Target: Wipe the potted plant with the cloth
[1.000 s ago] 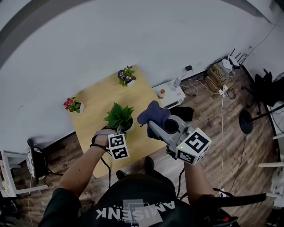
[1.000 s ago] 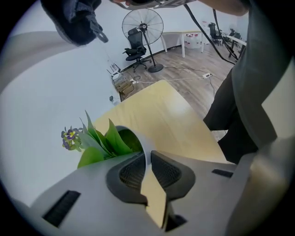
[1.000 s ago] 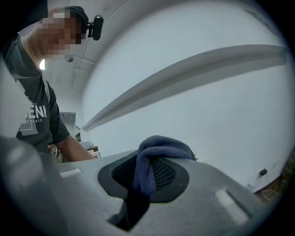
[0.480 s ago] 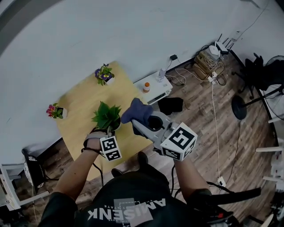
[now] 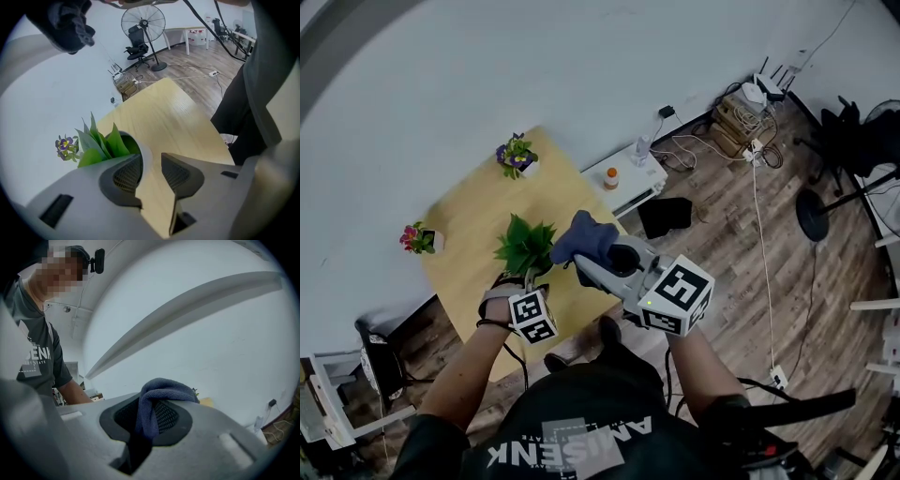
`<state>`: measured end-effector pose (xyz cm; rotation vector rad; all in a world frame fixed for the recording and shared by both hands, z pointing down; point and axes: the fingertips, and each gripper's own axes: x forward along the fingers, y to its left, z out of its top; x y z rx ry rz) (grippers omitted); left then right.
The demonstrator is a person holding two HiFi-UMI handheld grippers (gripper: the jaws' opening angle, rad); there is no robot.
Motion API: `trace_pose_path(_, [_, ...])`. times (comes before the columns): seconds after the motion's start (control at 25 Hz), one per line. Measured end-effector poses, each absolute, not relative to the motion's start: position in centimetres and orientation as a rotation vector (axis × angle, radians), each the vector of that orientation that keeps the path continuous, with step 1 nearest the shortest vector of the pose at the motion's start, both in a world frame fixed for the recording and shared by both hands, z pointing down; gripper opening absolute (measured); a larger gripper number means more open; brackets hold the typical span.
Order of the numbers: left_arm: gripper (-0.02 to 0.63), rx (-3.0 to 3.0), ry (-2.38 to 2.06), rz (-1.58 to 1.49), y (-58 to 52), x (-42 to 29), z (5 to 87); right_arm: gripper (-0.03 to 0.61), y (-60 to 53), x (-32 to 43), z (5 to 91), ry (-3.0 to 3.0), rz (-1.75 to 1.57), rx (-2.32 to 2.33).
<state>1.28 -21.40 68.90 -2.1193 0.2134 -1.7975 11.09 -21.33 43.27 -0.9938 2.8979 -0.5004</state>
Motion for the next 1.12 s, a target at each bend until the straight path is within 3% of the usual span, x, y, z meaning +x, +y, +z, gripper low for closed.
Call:
trace_pose_path(0.24, [0.173,-2.133,0.263,-1.744,-21.3,1.7,67.5,0.052,-20.6,10.8,43.1,2.909,-0.489,-0.979])
trace_pose_path(0.56, [0.173,-2.487,0.442,-1.536,-19.6,2.4,61.6,0.052,-20.1,10.2,40.9,2.929,-0.421,-0.973])
trace_pose_path(1.12, [0.152,-2.97,1.081,-0.671,-17.5,-4.4,45.8,0.052,-18.4,5.0,35.7,2.971,-0.232,-0.952])
